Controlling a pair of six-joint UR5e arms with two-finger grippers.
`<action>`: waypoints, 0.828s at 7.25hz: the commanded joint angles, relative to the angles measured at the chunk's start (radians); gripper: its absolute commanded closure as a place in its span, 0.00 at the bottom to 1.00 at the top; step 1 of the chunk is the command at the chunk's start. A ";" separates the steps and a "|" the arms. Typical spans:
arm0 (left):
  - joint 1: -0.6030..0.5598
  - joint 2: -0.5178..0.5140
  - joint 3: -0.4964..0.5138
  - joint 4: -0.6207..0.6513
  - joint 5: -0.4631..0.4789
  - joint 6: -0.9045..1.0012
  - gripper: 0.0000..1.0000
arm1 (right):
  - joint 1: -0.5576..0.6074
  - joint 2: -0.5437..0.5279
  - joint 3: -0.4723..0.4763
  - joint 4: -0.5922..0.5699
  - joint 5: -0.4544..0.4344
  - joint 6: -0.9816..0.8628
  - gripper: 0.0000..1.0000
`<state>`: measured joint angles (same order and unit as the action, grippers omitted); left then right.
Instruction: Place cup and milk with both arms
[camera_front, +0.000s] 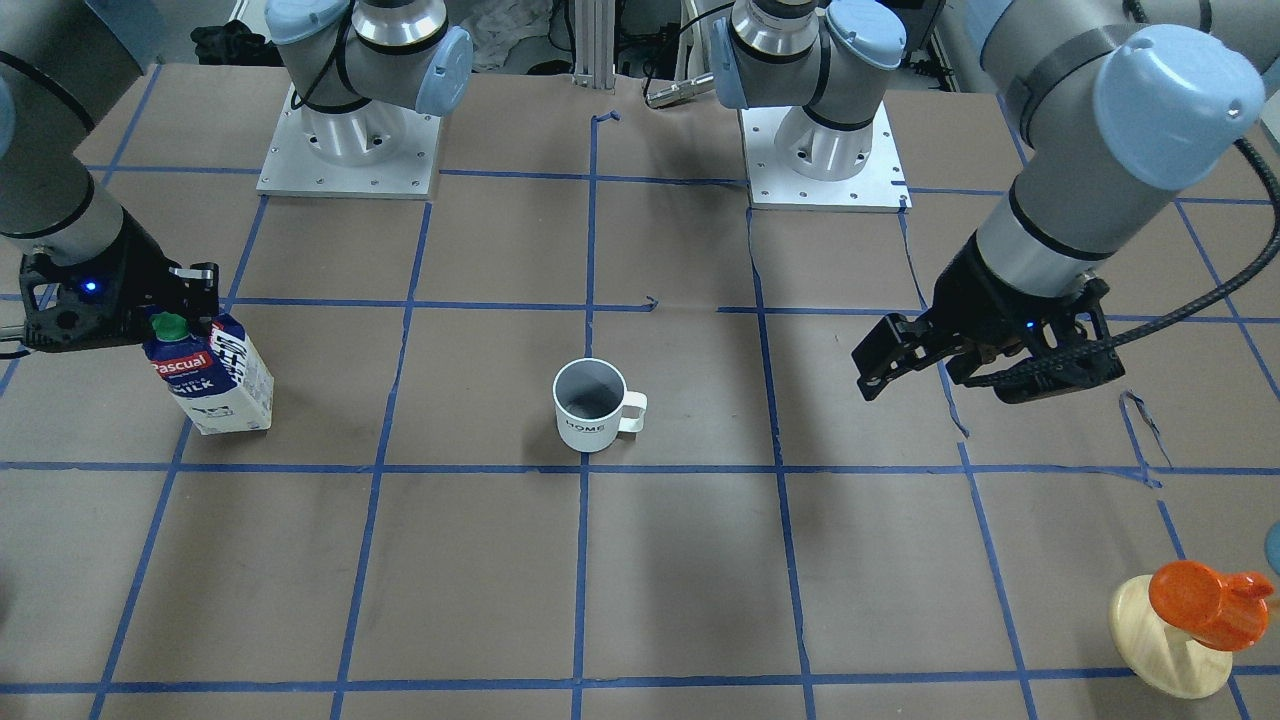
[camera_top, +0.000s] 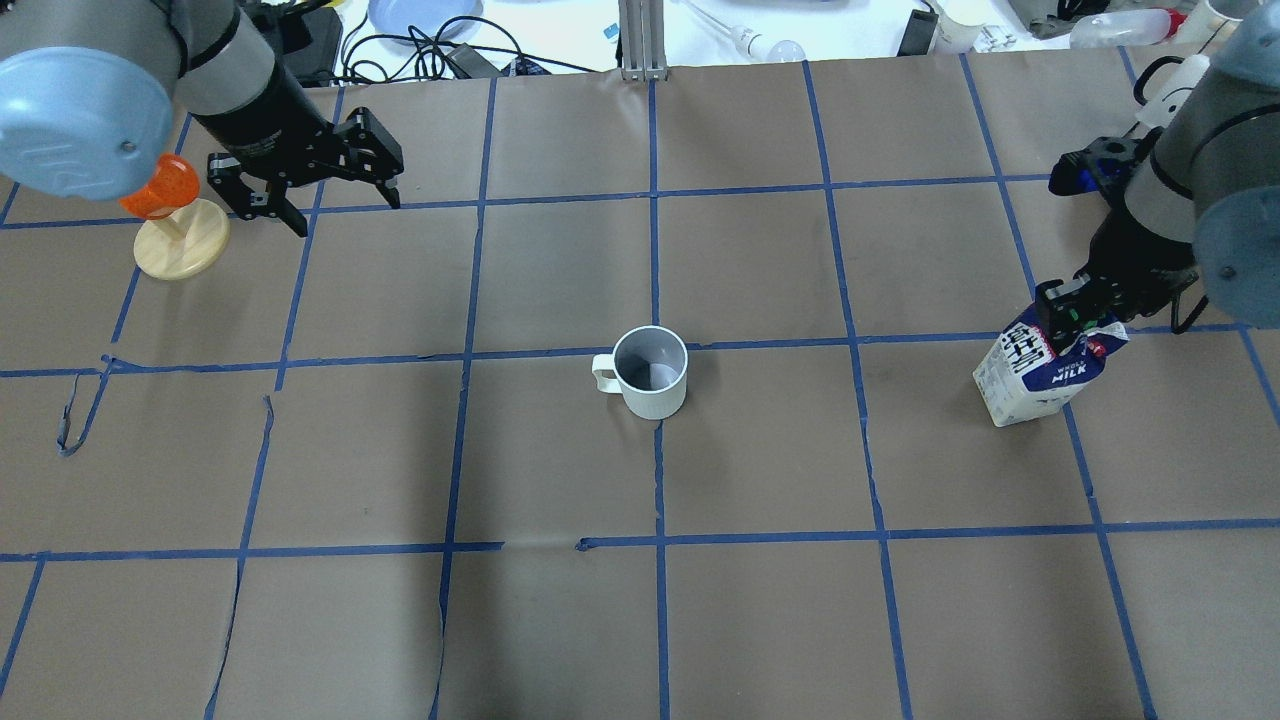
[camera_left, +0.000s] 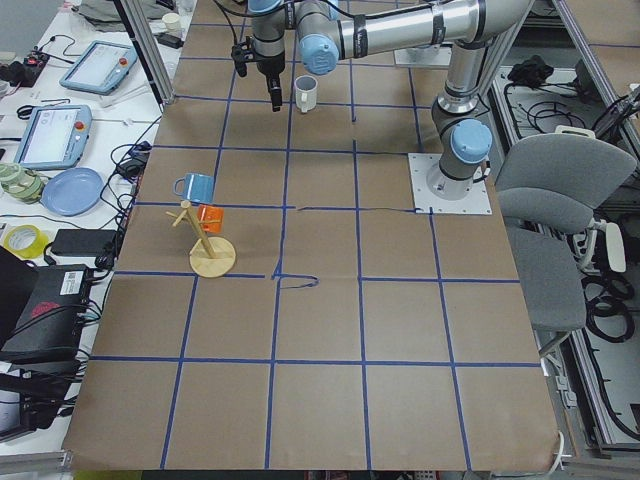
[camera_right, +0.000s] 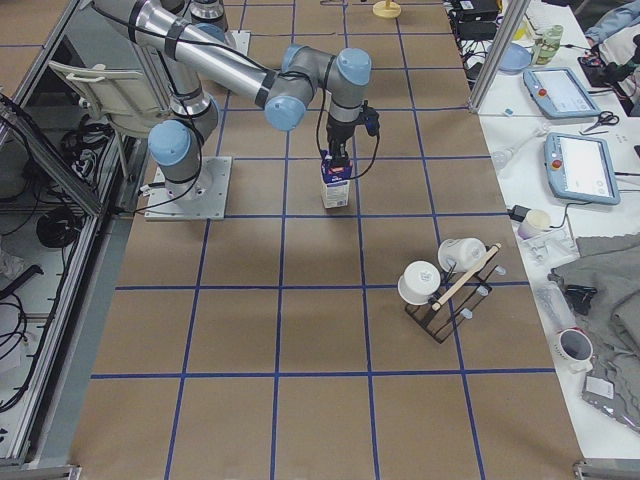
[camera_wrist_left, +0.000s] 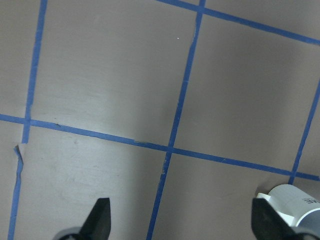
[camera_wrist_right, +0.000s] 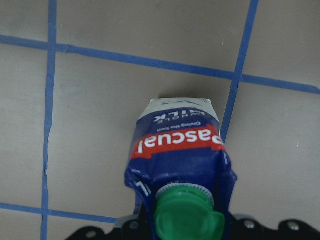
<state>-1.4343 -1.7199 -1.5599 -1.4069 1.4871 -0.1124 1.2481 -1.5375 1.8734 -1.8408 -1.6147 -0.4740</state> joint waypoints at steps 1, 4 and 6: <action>0.017 0.026 -0.003 -0.024 0.016 0.078 0.00 | 0.052 0.000 -0.045 0.006 0.053 0.120 0.80; 0.002 0.071 0.006 -0.116 0.098 0.177 0.00 | 0.305 0.000 -0.048 -0.006 0.099 0.454 0.80; -0.003 0.088 0.003 -0.145 0.111 0.168 0.00 | 0.465 0.008 -0.077 -0.006 0.127 0.651 0.80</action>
<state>-1.4345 -1.6437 -1.5581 -1.5296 1.5861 0.0579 1.6092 -1.5343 1.8190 -1.8475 -1.5003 0.0551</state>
